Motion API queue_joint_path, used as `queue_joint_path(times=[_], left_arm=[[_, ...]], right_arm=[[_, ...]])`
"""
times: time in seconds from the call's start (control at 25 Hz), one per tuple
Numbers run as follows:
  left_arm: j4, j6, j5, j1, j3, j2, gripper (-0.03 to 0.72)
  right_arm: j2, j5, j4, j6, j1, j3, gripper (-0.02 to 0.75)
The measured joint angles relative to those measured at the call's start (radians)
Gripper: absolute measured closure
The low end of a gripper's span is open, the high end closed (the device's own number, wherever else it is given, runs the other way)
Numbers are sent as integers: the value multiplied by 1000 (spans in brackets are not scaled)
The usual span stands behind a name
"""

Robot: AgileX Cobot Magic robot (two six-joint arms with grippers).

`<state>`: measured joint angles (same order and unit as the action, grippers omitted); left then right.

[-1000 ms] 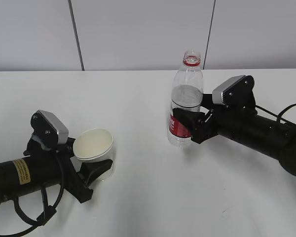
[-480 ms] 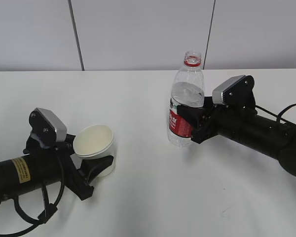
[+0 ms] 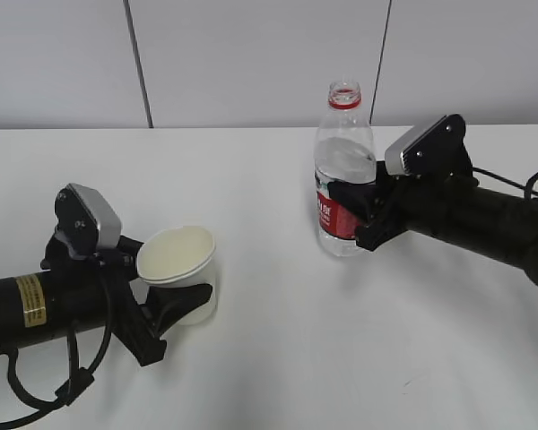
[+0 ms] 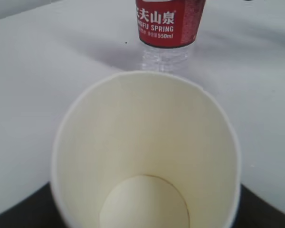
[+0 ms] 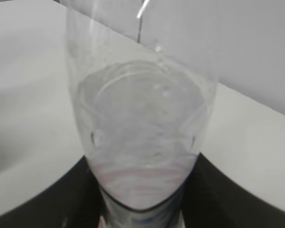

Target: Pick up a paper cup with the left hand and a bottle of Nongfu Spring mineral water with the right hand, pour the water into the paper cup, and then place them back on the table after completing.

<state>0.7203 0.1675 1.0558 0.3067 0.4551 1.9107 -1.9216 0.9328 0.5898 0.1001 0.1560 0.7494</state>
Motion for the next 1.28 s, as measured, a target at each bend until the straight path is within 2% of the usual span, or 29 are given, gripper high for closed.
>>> queue_joint_path(times=[0.36,0.6,0.76,0.96,1.08,1.28], left_arm=[[72,101,-160,0,0,-229,251],[93,181,-228,5,-1,-270,251],[99,197,-257,65,12,-270,251],[99,197,-388,166,95,-255,251],[76,197,-380,187,132,-212,251],[66,199,-257,189,148,-130,251]], right_arm=[[107,-85,39,-79,0,0,406],[107,-89,76,-112,0,0,406],[107,-74,85,-152,0,0,407],[109,-44,123,-284,0,4,407],[109,-2,140,-345,0,8,407],[109,56,148,-445,0,10,408]])
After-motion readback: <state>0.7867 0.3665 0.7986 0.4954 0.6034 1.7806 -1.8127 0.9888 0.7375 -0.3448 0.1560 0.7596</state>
